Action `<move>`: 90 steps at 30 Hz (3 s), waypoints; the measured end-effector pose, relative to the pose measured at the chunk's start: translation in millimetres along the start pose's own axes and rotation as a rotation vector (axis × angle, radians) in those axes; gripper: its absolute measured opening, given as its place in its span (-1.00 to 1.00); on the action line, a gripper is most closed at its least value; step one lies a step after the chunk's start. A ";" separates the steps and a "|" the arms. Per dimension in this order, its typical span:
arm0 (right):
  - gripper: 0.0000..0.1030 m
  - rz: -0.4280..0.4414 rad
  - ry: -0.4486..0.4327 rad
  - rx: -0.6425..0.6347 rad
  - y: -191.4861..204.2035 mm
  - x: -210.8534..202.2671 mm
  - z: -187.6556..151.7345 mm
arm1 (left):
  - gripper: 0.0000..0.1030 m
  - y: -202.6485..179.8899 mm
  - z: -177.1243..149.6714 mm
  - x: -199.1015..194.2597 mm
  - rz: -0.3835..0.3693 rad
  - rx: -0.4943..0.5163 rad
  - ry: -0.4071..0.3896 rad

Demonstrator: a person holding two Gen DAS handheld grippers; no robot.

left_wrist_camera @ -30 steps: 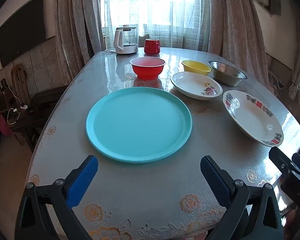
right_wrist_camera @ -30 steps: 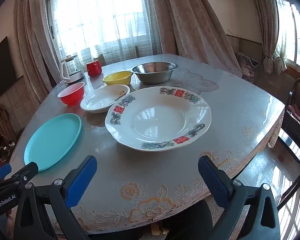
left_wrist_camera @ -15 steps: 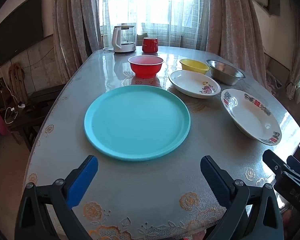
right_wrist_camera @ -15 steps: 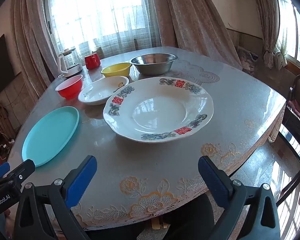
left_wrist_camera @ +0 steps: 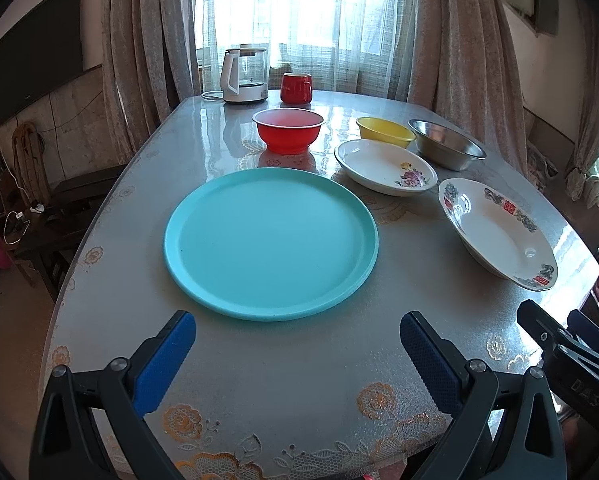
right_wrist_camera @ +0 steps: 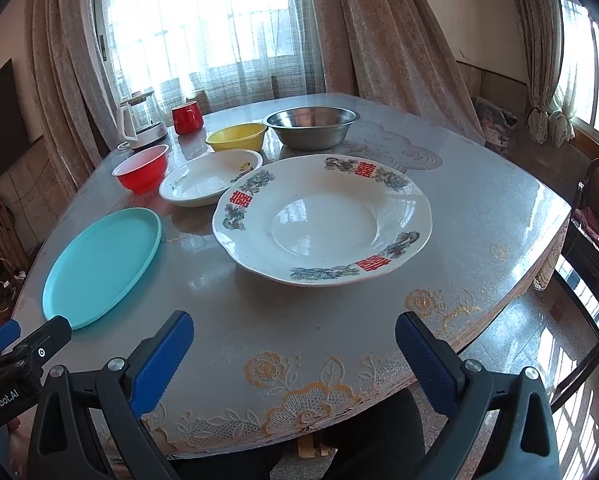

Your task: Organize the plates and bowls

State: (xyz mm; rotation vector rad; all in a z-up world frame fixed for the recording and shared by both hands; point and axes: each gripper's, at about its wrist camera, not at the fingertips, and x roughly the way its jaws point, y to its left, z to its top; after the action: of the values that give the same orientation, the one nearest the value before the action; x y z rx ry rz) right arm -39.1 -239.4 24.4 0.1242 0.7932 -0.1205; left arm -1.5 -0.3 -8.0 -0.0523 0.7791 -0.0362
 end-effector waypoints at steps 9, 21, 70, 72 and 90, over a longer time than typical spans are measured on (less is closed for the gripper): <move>0.99 -0.033 0.009 0.007 -2.3 2.0 0.1 | 0.99 0.5 0.4 2.9 -0.013 -0.003 0.007; 0.99 -0.029 0.022 -0.003 1.0 4.2 -1.6 | 0.99 2.7 -2.1 5.2 -0.017 -0.009 0.015; 0.99 0.187 0.031 -0.207 61.0 30.5 19.2 | 0.99 76.7 57.0 64.0 0.172 -0.044 0.041; 0.99 0.221 0.032 -0.237 72.0 33.3 20.7 | 0.99 79.5 59.5 70.3 0.171 -0.029 0.035; 0.34 0.301 0.187 -0.207 120.7 100.1 31.7 | 0.71 99.3 68.9 108.7 0.099 -0.064 0.051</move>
State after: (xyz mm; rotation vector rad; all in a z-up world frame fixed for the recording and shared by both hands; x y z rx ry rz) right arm 71.4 -131.4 -17.3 0.0585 0.9587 0.2612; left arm 125.5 95.5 -41.3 -0.0739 0.8325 0.0814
